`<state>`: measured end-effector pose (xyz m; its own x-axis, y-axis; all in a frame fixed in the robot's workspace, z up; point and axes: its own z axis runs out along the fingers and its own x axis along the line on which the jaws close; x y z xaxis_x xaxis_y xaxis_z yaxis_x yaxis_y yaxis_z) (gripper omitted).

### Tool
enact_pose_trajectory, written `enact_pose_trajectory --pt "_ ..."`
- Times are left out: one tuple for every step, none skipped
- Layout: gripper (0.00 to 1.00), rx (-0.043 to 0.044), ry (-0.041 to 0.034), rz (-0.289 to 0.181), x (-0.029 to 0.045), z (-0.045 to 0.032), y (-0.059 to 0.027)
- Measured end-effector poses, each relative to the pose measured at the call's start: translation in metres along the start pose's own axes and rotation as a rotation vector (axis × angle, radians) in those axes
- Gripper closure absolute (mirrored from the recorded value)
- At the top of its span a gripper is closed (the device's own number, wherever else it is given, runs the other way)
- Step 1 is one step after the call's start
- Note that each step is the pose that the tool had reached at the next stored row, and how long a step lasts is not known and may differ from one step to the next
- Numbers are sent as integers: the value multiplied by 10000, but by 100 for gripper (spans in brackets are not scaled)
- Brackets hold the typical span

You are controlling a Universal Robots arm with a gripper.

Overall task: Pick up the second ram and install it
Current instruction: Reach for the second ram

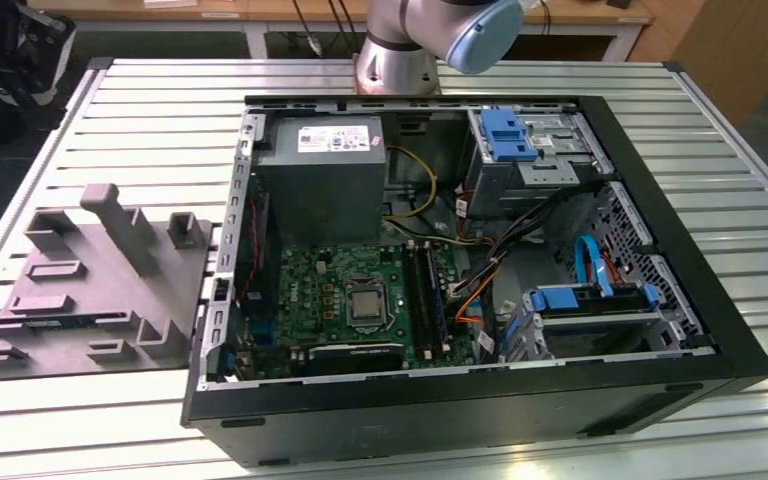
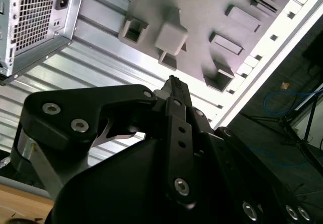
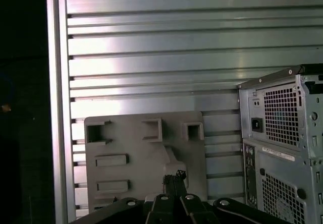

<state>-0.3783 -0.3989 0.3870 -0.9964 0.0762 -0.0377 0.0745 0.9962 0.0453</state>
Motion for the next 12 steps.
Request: enact_pose_trajectory --pt "90 0 0 0 33 4 -3" --pt "90 1 1 0 61 8 -5" --pt "90 0 0 0 86 13 -7" --pt "90 0 0 -1 110 18 -10" --pt "90 0 -1 -1 134 24 -13" --pt "90 0 0 0 156 31 -17" --pt "90 0 0 0 174 37 -20" --pt "90 1 1 0 190 44 -24" --pt "90 0 -1 1 202 50 -26" --pt "90 0 -1 0 207 53 -27" --pt "90 2 -1 -1 209 53 -28" --pt "90 3 -1 -1 209 53 -28"
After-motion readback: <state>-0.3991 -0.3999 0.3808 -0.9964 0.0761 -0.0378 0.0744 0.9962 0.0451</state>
